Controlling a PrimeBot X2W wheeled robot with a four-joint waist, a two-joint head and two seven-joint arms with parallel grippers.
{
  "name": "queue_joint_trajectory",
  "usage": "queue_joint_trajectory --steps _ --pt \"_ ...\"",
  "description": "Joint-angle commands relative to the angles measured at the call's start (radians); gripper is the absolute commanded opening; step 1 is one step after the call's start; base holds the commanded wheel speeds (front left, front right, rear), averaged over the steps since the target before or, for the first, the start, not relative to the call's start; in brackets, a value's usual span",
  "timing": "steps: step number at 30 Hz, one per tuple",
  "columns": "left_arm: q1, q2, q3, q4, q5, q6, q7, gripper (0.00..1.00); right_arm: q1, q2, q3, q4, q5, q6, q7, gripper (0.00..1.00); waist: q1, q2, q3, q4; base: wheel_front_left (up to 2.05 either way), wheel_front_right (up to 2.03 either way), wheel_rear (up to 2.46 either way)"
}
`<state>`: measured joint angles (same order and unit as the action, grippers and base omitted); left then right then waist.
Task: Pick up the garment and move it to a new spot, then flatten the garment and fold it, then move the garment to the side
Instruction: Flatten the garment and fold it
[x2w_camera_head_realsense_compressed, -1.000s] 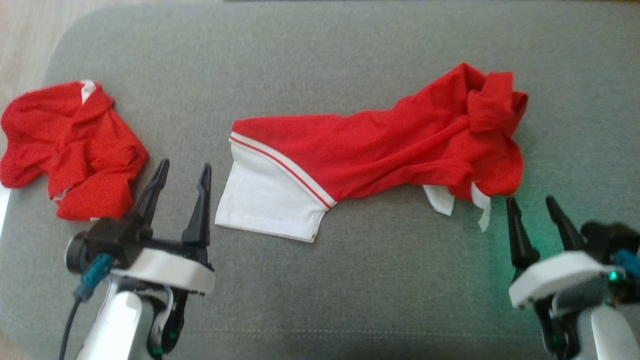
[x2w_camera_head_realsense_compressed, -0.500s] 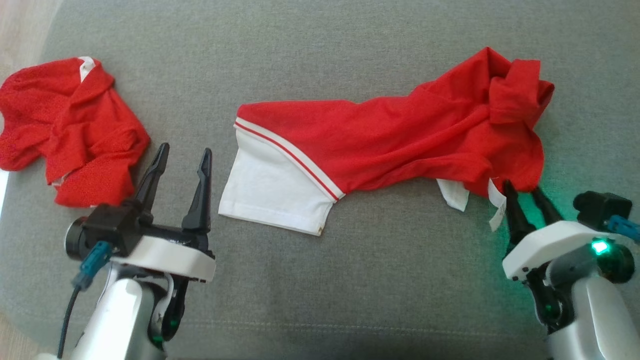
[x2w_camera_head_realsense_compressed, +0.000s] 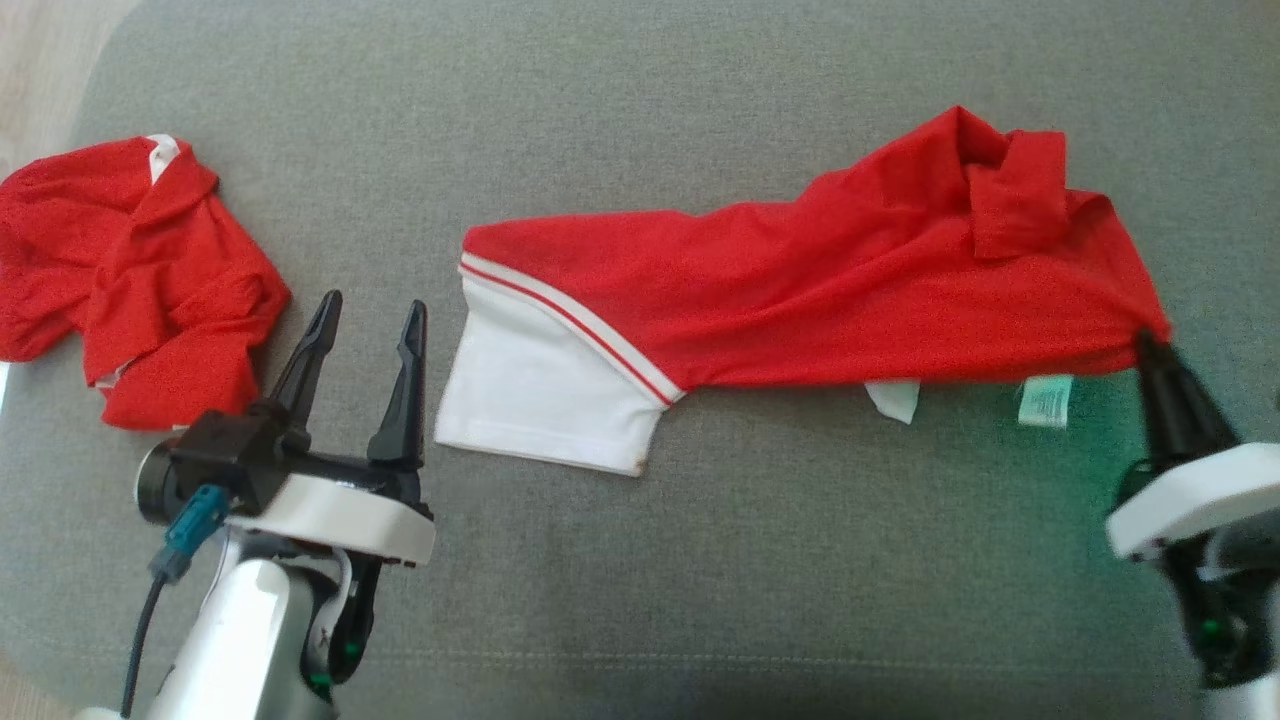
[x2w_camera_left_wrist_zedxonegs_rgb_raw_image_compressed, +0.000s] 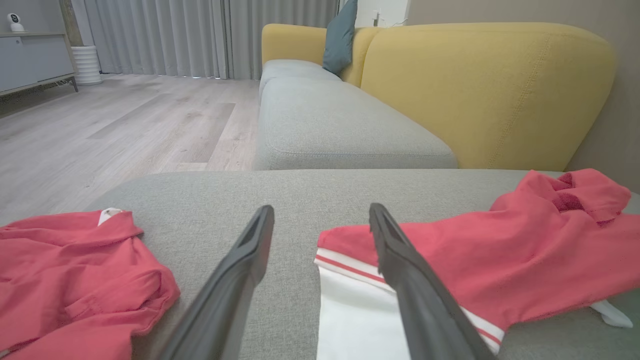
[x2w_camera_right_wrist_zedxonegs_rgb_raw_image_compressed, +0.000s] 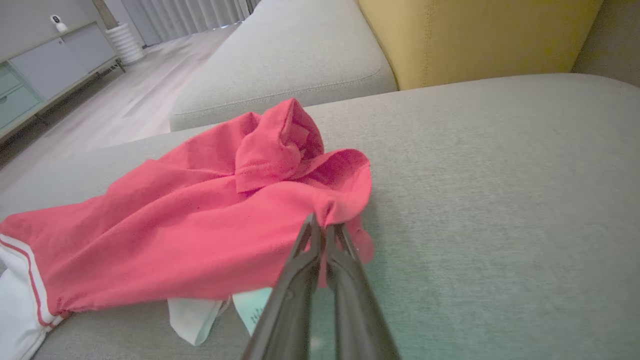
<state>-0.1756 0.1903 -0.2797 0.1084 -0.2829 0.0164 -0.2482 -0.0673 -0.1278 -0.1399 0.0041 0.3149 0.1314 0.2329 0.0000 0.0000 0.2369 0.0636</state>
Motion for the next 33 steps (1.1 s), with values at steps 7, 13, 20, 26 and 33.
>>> queue_joint_trajectory --steps 7,13,20,26,33 --pt "-0.041 0.008 0.031 -0.025 0.003 -0.003 -0.012 1.00 -0.023 -0.051 -0.056 -0.072 -0.003 -0.001 0.083 0.00 0.0000 0.0000 0.007 0.016 0.00 0.00 0.00" --pt "-0.056 0.006 0.027 -0.026 0.005 -0.011 -0.013 1.00 -0.104 -0.064 -0.028 0.029 -0.001 -0.001 0.082 0.00 0.0000 0.0000 0.032 0.035 0.00 0.00 0.00" --pt "-0.074 0.005 0.024 -0.016 0.008 -0.020 -0.013 1.00 -0.212 -0.071 0.004 0.221 -0.012 -0.001 0.032 0.07 0.0000 0.0000 0.048 0.058 0.00 0.00 0.00" --pt "-0.052 0.004 0.029 -0.008 0.012 -0.013 -0.013 1.00 -0.213 -0.071 0.030 0.236 -0.092 -0.001 -0.145 1.00 0.0000 0.0000 0.008 0.048 0.00 0.00 0.00" --pt "-0.012 0.010 0.035 -0.007 0.013 -0.002 -0.013 1.00 -0.118 -0.017 0.064 0.068 -0.190 -0.001 -0.277 1.00 0.0000 0.0000 -0.056 0.025 0.00 0.00 0.00"
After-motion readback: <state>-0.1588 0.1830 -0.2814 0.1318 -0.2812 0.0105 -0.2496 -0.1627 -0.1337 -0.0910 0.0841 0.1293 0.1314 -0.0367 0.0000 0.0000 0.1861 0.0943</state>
